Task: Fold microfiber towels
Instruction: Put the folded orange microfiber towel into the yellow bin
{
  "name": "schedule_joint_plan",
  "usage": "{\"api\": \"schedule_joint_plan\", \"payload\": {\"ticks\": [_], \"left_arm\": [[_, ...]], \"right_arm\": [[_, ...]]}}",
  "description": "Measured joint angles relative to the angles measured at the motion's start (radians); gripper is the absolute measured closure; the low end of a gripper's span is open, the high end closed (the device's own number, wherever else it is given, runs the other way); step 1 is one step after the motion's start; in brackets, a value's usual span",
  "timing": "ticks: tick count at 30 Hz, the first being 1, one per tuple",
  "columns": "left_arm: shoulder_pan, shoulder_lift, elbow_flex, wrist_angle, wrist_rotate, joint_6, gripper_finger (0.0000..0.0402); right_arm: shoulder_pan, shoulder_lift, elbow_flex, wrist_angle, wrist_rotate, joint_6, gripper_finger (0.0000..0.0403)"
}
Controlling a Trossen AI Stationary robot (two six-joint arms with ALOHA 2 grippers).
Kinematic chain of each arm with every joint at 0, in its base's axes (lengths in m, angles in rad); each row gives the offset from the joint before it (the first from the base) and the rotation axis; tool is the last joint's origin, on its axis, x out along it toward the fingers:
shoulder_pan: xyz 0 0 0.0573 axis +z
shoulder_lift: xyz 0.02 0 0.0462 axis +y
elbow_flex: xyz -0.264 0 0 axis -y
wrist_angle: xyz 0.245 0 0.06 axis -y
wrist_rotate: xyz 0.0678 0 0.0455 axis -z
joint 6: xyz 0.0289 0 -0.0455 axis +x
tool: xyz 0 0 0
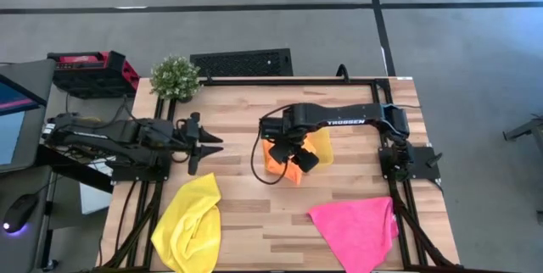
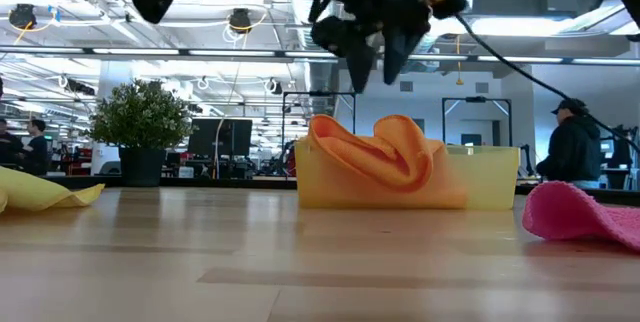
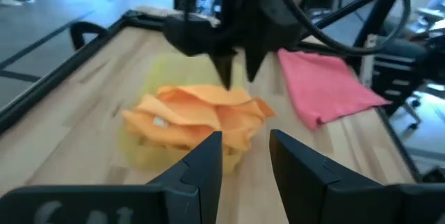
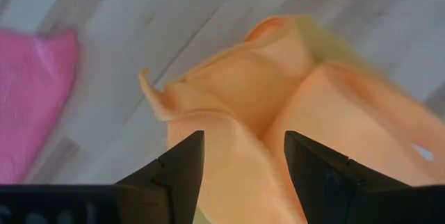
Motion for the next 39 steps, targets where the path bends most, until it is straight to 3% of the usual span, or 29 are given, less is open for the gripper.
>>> {"api": "schedule_joint_plan", "payload": {"ticks": [11,23,28,37,39], "left_arm": [[0.001,-0.017,-0.001,-0.029,-0.147,-0.026,0.0290],[0.001,-0.017,-0.001,-0.033,-0.171,-0.048,0.0290],[0.001,-0.017,-0.001,-0.033,-0.171,-0.050,0.0290],[0.001,-0.017,-0.001,-0.034,-0.171,-0.053,0.0290],[0.001,-0.017,-0.001,-0.034,-0.171,-0.053,0.0290]], "right_arm": [[-0.014,-0.001,-0.134,0.100,-0.001,-0.150,0.0181],[-0.028,-0.001,-0.215,0.143,0.002,-0.190,0.0188],[-0.026,-0.002,-0.215,0.148,0.002,-0.158,0.0235],[-0.045,-0.002,-0.201,0.135,-0.012,0.085,0.0387],[-0.062,-0.002,-0.193,0.134,-0.013,0.145,0.0392]]}}
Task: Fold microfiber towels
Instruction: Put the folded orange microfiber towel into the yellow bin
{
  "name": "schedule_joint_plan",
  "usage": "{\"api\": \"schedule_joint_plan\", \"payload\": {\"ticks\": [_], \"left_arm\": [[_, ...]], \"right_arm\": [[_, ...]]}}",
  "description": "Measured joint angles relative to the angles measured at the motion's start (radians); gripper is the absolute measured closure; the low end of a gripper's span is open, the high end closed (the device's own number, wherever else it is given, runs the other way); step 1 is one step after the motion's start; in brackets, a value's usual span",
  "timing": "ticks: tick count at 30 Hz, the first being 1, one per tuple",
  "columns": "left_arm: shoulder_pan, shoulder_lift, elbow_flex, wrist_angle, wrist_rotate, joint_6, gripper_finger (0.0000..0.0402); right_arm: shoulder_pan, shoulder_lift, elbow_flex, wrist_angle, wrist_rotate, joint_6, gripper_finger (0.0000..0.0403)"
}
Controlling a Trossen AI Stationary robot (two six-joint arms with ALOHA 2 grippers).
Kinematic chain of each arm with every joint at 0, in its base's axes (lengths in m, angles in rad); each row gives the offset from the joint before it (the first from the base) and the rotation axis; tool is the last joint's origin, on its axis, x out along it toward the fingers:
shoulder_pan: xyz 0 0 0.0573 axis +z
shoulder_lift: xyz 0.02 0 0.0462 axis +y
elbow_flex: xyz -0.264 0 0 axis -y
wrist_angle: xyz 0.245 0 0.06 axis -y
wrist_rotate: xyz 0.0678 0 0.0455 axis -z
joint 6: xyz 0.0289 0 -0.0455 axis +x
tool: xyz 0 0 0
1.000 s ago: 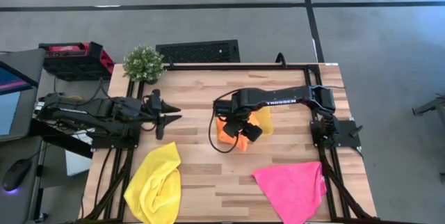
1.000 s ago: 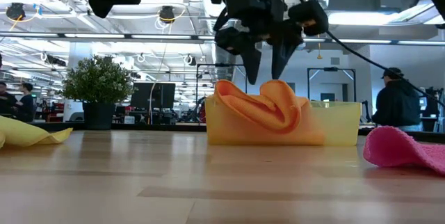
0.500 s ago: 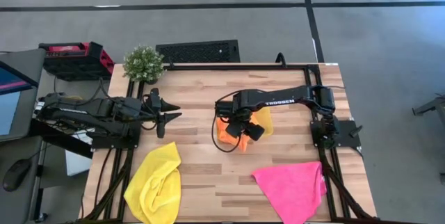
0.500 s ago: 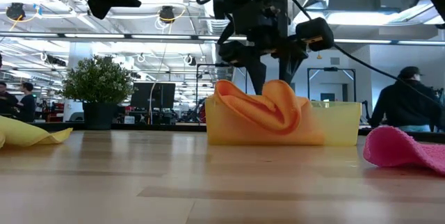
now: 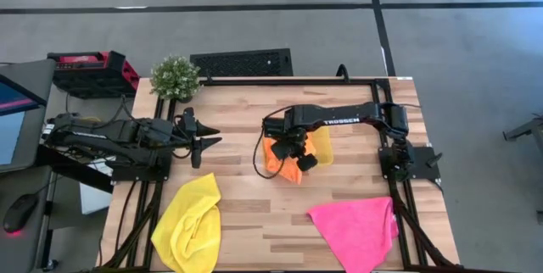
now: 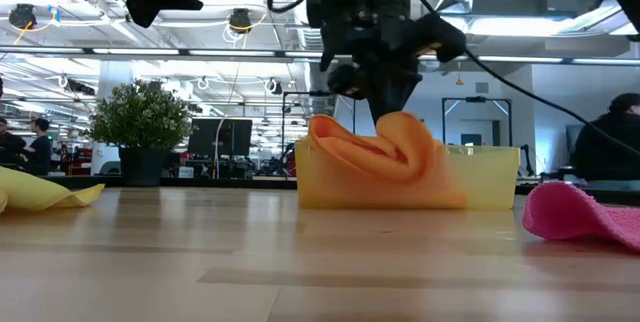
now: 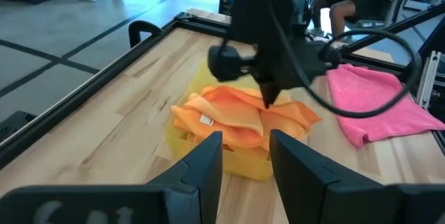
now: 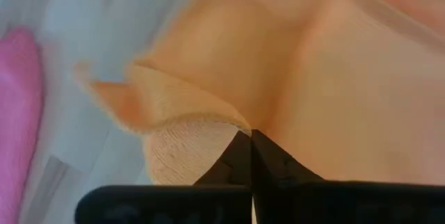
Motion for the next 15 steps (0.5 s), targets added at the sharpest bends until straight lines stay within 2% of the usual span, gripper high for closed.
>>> {"api": "schedule_joint_plan", "payload": {"ticks": [3,9,15], "left_arm": [[0.000,0.000,0.000,0.000,0.000,0.000,0.0290],[0.000,0.000,0.000,0.000,0.000,0.000,0.0290],[0.000,0.000,0.000,0.000,0.000,0.000,0.0290]], "right_arm": [[-0.029,0.000,0.023,-0.006,-0.004,0.078,0.0387],[-0.101,-0.001,0.087,0.010,-0.101,0.198,0.0396],[-0.165,-0.001,0.116,0.071,-0.101,0.313,0.0399]]}}
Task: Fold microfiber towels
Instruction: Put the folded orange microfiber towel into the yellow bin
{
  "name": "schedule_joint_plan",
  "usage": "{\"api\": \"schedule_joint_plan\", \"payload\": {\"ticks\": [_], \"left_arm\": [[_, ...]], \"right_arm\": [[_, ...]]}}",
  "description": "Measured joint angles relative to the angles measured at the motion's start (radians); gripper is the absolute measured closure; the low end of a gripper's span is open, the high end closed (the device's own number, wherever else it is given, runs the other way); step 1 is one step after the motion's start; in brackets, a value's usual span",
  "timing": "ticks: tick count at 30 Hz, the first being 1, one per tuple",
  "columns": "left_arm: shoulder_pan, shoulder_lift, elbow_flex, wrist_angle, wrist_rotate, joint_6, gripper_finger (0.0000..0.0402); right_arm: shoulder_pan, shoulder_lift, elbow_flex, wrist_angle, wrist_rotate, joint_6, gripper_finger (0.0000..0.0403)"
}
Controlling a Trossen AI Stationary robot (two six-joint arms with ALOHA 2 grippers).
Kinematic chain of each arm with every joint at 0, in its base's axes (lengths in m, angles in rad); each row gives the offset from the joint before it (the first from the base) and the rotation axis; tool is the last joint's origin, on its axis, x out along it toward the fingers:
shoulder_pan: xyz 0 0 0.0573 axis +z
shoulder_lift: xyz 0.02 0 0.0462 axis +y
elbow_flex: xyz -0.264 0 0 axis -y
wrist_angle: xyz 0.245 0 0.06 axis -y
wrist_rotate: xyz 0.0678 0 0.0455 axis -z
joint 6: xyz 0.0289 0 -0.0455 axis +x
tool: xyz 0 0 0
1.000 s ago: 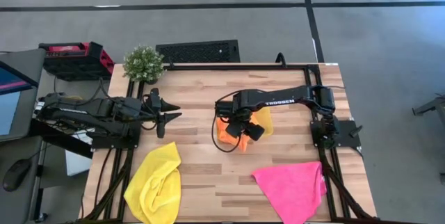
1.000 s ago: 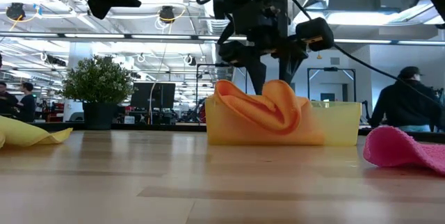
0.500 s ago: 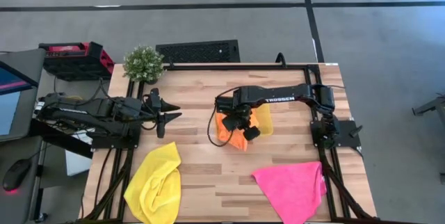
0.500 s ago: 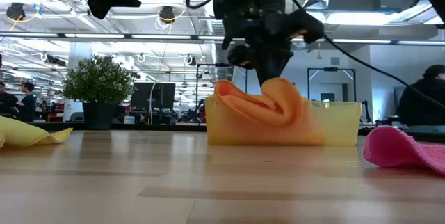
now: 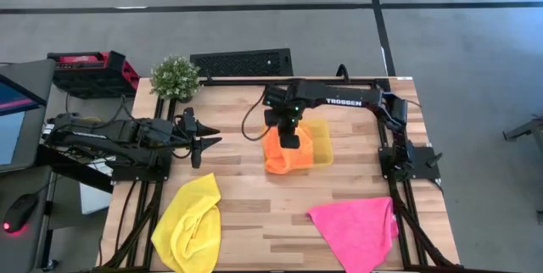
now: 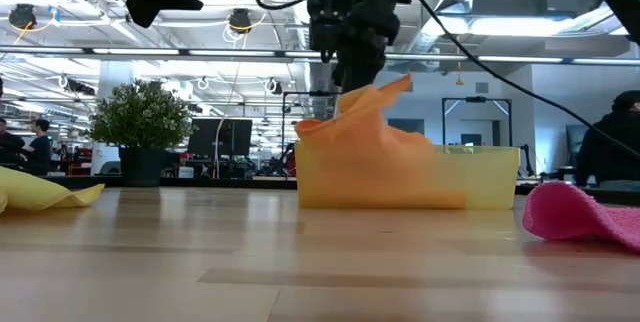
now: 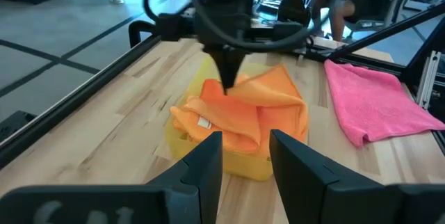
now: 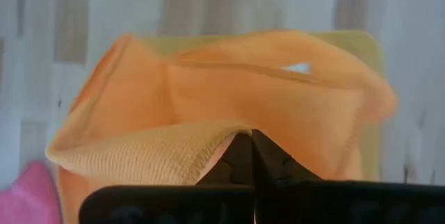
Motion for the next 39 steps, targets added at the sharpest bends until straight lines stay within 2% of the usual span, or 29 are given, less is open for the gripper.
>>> {"api": "schedule_joint_plan", "payload": {"ticks": [4,8,10,17,25,35,39], "left_arm": [[0.000,0.000,0.000,0.000,-0.002,0.000,0.0290],[0.000,0.000,0.000,0.000,-0.017,0.004,0.0290],[0.000,0.000,0.000,0.000,-0.027,0.005,0.0290],[0.000,0.000,0.000,0.000,-0.034,0.006,0.0290],[0.000,0.000,0.000,0.000,-0.034,0.006,0.0290],[0.000,0.000,0.000,0.000,-0.034,0.005,0.0290],[0.000,0.000,0.000,0.000,-0.034,0.005,0.0290]], "right_arm": [[-0.028,0.000,0.000,0.027,0.011,0.101,0.0400],[-0.038,0.000,0.000,0.056,0.122,0.176,0.0401],[-0.044,0.000,0.000,0.055,0.142,0.201,0.0401],[-0.032,0.000,0.000,0.062,0.147,0.175,0.0393],[-0.020,0.001,0.000,0.086,0.159,0.207,0.0325],[-0.016,0.001,0.000,0.123,0.237,0.217,0.0190],[-0.018,0.001,0.000,0.102,0.237,0.218,0.0158]]}}
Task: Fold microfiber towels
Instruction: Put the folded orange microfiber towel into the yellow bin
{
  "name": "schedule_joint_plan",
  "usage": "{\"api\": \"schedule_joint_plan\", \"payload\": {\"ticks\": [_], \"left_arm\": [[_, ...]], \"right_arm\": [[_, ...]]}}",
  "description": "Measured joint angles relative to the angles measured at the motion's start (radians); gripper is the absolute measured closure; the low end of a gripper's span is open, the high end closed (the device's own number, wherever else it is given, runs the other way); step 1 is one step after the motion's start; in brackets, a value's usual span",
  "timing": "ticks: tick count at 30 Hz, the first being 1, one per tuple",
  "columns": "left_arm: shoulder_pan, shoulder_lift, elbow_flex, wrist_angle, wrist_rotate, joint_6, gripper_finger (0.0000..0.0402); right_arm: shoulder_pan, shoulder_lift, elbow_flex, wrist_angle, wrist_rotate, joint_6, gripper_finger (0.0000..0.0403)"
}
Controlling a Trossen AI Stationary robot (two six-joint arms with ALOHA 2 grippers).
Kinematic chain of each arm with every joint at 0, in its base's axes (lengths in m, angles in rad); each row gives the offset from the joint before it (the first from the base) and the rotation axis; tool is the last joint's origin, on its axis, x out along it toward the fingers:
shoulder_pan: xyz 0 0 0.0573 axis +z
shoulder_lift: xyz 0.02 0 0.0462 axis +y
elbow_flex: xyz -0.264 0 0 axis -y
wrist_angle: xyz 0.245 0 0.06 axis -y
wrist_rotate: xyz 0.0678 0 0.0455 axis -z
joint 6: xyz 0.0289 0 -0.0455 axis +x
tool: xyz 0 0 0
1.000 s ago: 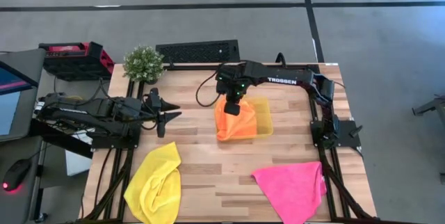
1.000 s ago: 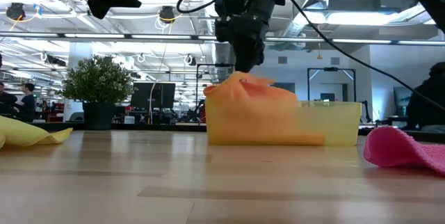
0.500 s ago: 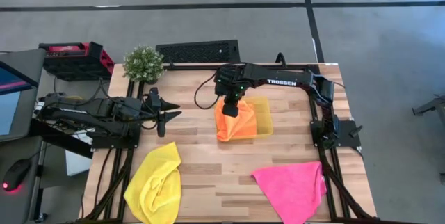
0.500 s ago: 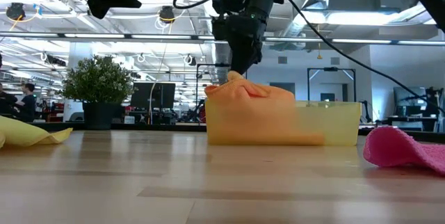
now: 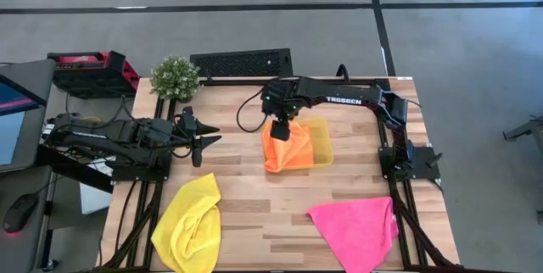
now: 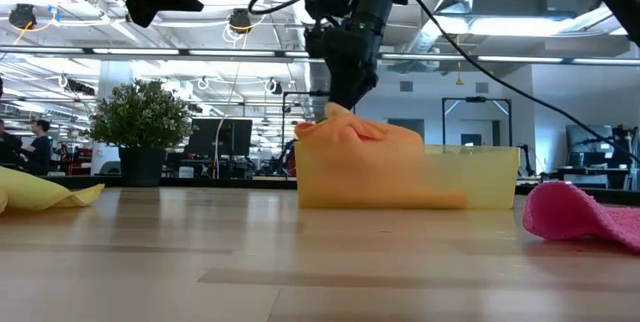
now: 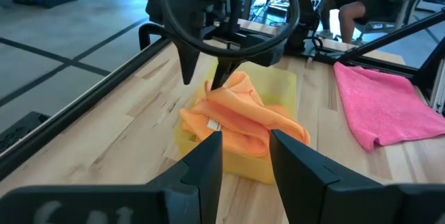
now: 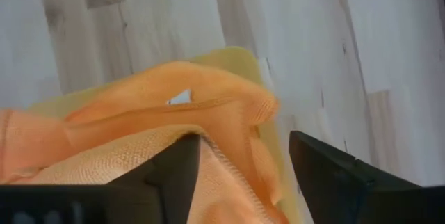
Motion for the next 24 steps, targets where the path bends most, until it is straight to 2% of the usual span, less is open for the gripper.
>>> {"api": "schedule_joint_plan", "payload": {"ticks": [9,16,21,24], "left_arm": [[0.000,0.000,0.000,0.000,0.000,-0.002,0.0290],[0.000,0.000,0.000,0.000,0.000,-0.002,0.0290],[0.000,0.000,0.000,0.000,0.000,-0.006,0.0290],[0.000,0.000,0.000,0.000,0.000,-0.006,0.0290]], "right_arm": [[-0.006,-0.004,0.000,-0.018,-0.001,-0.001,0.0150],[-0.073,-0.010,0.049,-0.065,-0.012,-0.002,0.0150],[-0.108,-0.010,0.064,-0.129,-0.188,-0.028,0.0150],[-0.115,-0.011,0.064,-0.163,-0.236,-0.044,0.0150]]}}
